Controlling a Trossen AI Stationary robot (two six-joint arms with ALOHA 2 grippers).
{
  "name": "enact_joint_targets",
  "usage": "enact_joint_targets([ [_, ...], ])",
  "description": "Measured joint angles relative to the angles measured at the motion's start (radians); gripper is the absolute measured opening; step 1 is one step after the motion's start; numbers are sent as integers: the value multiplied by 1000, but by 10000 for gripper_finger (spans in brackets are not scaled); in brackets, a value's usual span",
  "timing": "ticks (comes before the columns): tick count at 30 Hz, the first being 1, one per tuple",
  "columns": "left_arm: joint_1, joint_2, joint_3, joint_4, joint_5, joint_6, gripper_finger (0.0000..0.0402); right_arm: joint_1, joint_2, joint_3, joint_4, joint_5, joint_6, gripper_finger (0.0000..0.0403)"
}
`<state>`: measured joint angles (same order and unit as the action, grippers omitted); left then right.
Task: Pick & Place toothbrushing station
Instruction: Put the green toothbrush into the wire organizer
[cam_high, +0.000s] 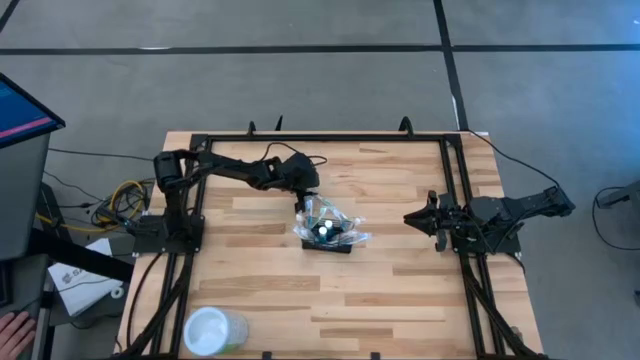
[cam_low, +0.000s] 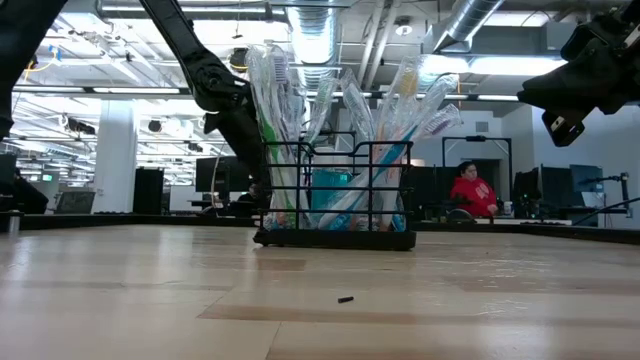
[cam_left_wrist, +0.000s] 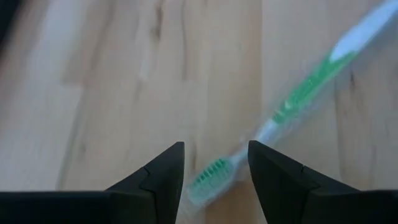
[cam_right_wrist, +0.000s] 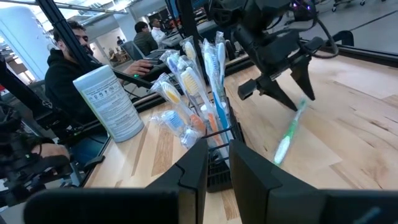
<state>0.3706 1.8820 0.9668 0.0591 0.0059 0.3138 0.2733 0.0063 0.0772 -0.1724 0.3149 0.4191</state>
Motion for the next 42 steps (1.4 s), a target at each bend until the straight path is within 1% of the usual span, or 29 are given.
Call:
enact_joint_targets([
  [3,3,0,0,-63,0,39,169,0,0,0,0,0,0,59],
  [9,3,13,2,-54,-3,83,168,0,0,0,0,0,0,59],
  [14,-3,46,5,-66,0,71,147,0,0,0,0,0,0,59],
  [18,-10,55,5,-69,-32,48,112,0,0,0,0,0,0,59],
  [20,-13,46,4,-80,-49,45,84,0,0,0,0,0,0,59],
  [23,-13,24,2,-112,-67,46,29,0,0,0,0,0,0,59],
  [24,-13,17,2,-122,-72,47,16,0,0,0,0,0,0,59],
  [25,-13,14,2,-136,-79,46,11,0,0,0,0,0,0,59],
  [28,-14,13,2,-153,-107,46,6,0,0,0,0,0,0,59],
  [35,-24,-3,-1,-176,-122,22,2,0,0,0,0,0,0,59],
  [37,-29,-30,-5,-207,-123,19,1,0,0,0,0,0,0,59],
  [42,-38,-116,-6,-300,-177,15,2,0,0,0,0,-1,0,59],
])
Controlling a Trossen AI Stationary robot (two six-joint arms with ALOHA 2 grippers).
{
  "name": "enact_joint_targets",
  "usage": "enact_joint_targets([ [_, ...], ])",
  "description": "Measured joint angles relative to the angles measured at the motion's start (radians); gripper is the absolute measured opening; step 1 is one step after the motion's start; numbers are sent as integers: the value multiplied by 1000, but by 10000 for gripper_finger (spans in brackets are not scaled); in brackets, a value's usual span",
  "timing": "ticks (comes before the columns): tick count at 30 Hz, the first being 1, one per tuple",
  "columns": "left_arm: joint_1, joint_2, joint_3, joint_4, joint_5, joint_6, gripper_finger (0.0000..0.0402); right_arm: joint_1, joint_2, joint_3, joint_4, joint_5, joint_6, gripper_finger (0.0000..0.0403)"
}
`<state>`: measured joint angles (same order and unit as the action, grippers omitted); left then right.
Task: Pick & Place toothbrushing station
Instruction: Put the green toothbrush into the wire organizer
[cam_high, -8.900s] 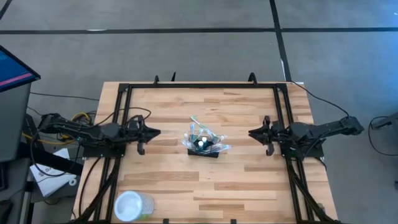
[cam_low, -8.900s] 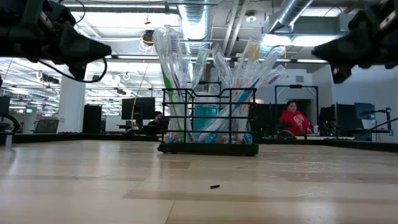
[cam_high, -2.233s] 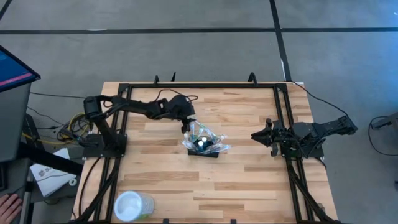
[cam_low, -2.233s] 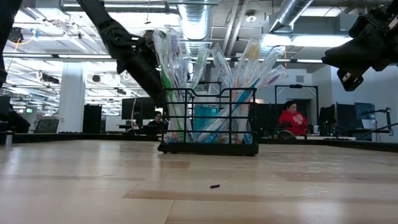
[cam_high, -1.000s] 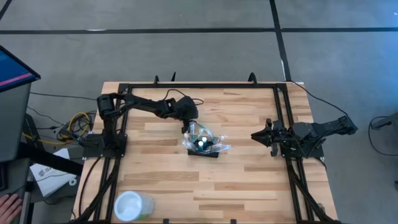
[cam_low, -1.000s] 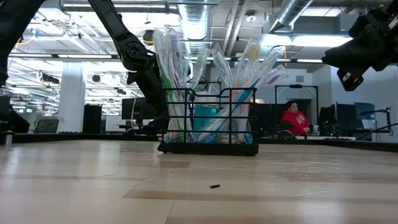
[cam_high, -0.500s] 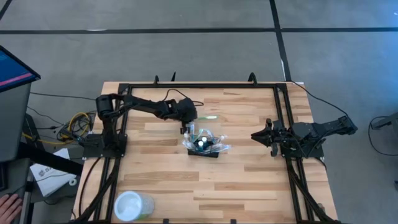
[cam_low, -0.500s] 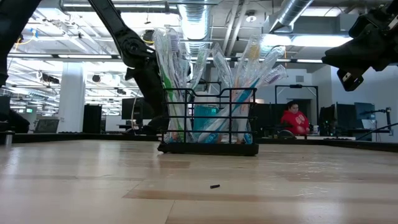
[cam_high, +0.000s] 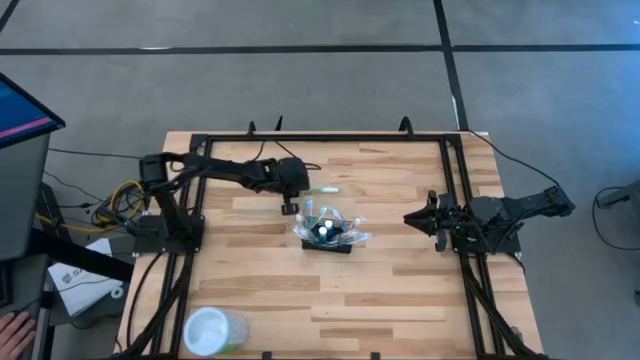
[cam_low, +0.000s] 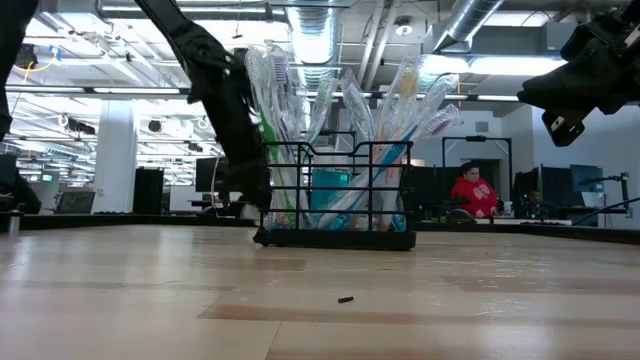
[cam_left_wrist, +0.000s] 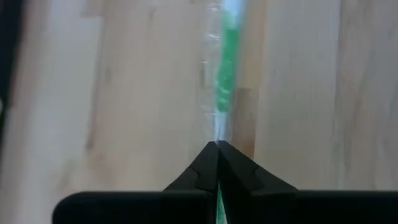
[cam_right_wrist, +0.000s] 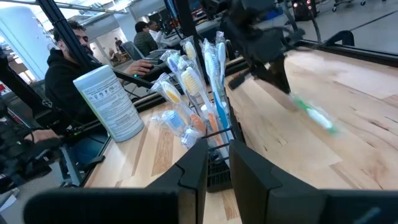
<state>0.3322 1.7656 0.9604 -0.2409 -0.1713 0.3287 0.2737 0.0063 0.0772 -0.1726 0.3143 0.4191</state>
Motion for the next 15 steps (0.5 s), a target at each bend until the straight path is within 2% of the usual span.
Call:
enact_joint_targets([
  [15,-37,-102,3,-157,-95,-57,1,0,0,0,0,0,0,59],
])
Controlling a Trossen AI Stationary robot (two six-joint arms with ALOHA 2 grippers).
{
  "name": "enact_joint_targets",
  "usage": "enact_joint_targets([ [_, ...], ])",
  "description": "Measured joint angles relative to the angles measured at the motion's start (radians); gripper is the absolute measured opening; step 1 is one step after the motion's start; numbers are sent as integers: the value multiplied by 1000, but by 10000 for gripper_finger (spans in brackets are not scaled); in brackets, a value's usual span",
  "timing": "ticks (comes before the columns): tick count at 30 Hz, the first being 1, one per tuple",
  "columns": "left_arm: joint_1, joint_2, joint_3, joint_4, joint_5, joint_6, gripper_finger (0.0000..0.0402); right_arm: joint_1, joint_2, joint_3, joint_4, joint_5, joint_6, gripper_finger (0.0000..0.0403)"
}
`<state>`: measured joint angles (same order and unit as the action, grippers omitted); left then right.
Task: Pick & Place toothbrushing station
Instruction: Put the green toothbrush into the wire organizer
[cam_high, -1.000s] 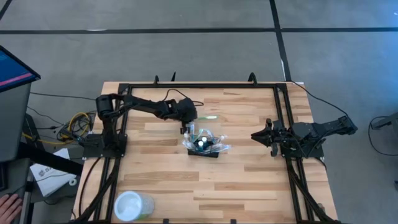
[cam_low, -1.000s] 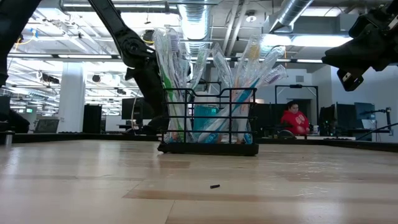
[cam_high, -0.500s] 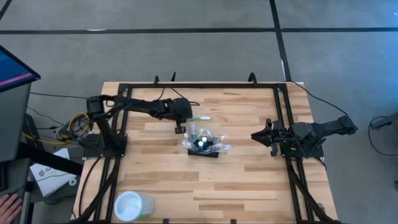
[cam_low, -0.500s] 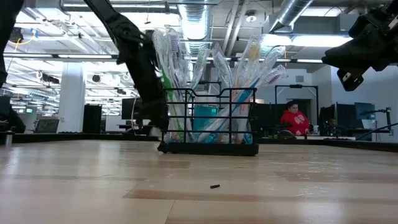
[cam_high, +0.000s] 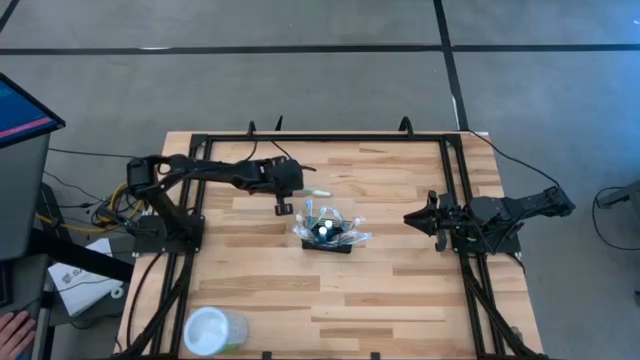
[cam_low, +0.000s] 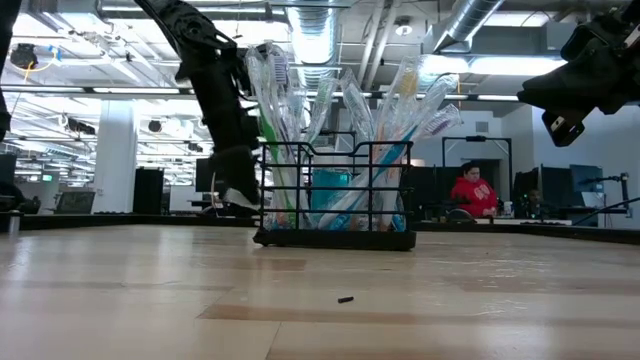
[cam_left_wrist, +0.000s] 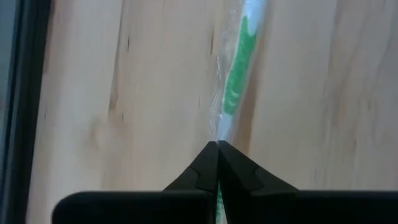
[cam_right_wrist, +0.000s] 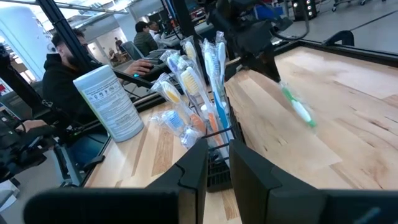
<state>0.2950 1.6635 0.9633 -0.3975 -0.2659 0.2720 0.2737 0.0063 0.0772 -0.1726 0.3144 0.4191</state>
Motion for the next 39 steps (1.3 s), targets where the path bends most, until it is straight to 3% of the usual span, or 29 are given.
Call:
enact_joint_targets([
  [11,-64,-174,2,-179,-103,-75,0,0,1,0,-2,-2,0,59],
  [18,-113,-266,2,-316,-116,-150,0,0,0,0,-6,-1,0,59],
  [26,-175,-285,12,-426,-138,-201,0,0,5,0,-7,-3,0,59],
  [39,-322,-286,147,-642,-315,-262,0,0,10,0,-7,-1,0,59],
])
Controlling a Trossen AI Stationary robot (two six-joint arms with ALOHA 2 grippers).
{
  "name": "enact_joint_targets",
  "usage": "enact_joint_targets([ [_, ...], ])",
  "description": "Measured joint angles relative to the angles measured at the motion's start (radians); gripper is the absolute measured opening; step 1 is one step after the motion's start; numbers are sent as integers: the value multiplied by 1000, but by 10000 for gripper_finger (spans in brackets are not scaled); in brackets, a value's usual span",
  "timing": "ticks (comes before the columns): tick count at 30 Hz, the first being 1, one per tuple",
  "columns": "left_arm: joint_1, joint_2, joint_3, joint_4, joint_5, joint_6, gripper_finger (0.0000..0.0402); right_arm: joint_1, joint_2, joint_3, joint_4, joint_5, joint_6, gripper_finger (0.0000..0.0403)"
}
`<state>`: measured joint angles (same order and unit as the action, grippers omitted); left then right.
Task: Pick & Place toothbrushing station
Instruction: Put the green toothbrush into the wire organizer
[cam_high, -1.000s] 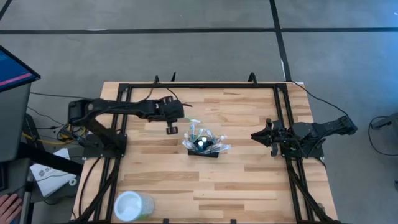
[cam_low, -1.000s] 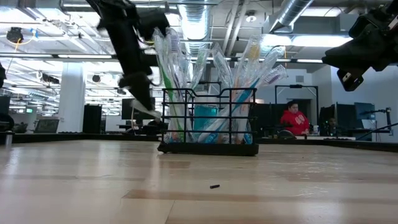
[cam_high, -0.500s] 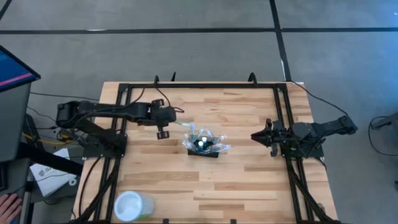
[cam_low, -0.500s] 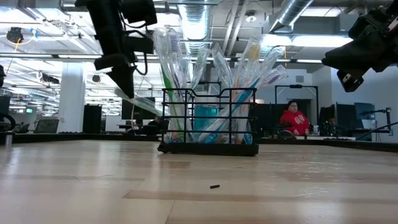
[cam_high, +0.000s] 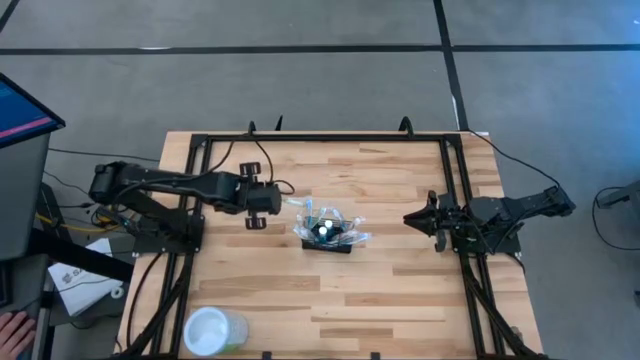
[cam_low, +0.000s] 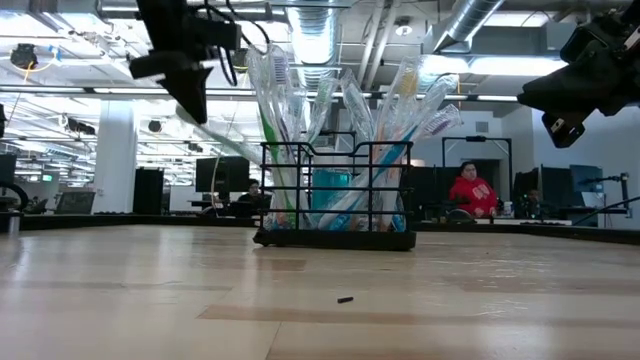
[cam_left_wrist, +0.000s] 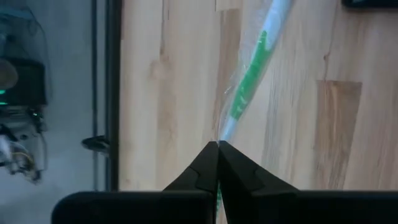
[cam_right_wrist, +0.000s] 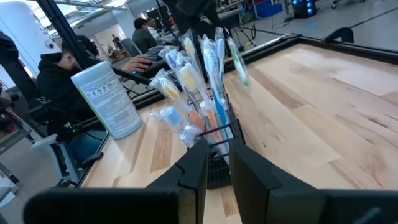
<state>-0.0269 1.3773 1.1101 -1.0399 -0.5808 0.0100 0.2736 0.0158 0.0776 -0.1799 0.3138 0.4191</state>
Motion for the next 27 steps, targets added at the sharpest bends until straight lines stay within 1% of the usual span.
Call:
enact_joint_targets([
  [6,-49,0,47,-111,-70,-23,0,0,0,0,0,0,0,59],
  [15,-109,0,98,-164,-77,-20,0,0,0,0,0,0,0,59],
  [21,-147,0,126,-227,-76,-17,0,0,0,0,0,0,0,59],
  [27,-187,11,174,-237,-75,-15,0,0,0,0,0,0,0,59],
])
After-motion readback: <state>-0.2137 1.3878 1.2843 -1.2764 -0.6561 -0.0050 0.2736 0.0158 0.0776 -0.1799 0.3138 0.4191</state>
